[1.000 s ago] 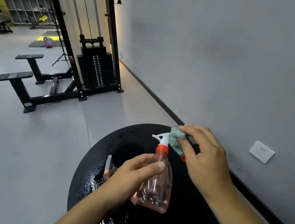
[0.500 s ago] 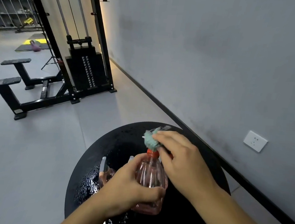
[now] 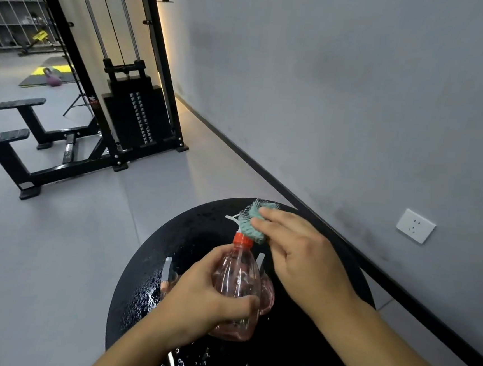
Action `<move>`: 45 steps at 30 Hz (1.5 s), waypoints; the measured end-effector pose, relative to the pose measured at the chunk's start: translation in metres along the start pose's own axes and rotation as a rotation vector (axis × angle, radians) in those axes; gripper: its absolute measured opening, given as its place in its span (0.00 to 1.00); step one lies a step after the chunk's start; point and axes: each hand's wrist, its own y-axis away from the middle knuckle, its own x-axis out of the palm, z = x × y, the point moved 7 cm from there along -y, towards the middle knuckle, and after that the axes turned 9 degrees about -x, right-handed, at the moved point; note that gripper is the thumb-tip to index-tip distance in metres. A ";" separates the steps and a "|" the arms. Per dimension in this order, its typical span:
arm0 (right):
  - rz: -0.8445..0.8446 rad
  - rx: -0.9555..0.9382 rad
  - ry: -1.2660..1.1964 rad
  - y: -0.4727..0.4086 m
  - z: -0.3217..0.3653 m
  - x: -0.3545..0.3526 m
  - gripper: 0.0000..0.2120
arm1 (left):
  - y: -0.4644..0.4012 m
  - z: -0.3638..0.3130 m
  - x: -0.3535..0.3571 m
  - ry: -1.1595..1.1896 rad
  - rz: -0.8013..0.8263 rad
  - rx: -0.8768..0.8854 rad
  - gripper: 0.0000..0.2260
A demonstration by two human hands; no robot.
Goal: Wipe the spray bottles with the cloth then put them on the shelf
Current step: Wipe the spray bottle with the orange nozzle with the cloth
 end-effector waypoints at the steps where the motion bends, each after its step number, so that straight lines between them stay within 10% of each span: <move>1: -0.015 0.041 0.001 0.000 -0.008 -0.004 0.20 | 0.001 -0.001 -0.001 -0.009 0.012 0.000 0.32; 45: -0.029 0.215 -0.074 -0.001 -0.014 -0.011 0.17 | 0.001 -0.010 -0.009 0.165 -0.099 -0.021 0.24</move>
